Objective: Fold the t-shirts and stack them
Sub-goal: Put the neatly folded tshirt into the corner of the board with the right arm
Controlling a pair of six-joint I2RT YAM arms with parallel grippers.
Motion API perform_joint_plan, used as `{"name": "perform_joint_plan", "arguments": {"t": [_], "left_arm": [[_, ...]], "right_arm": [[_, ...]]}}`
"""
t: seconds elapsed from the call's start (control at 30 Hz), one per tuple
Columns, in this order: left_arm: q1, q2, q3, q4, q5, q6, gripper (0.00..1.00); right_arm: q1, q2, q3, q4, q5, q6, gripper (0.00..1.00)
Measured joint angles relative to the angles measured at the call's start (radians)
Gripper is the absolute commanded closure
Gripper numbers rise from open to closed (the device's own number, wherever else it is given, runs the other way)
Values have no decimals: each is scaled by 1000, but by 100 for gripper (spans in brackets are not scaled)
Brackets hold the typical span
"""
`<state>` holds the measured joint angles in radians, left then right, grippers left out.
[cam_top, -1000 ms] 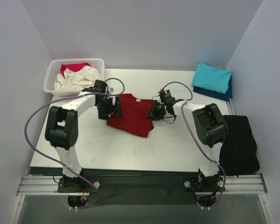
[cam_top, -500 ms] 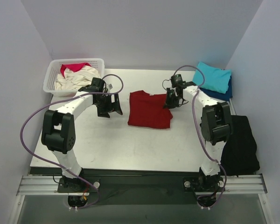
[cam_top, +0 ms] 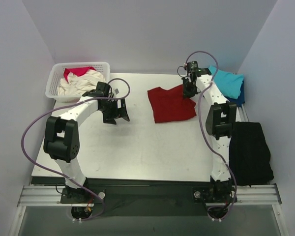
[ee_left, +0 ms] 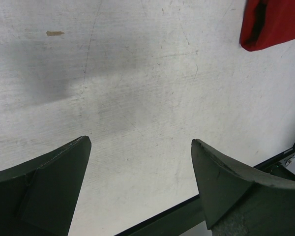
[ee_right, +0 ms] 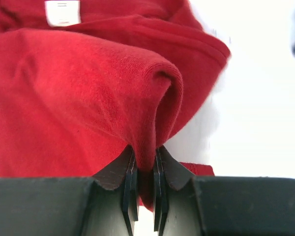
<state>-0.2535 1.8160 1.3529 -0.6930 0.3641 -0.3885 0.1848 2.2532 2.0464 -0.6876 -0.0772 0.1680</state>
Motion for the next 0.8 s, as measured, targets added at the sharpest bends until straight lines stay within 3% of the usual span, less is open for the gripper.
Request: {"name": "perform_joint_plan", "arguments": {"t": [0.3,0.5,0.8], "left_arm": [[-2,0,49,-18,18,-4,5],[-26,-16,13,10,60,-31,5],[-77,-109,-47,43,60,-47,5]], "right_arm": [[-9,243,282,-47,23,-66,100],[-15,264,294,16,121,-71,100],[-89,264,289,276,267,-91,100]]}}
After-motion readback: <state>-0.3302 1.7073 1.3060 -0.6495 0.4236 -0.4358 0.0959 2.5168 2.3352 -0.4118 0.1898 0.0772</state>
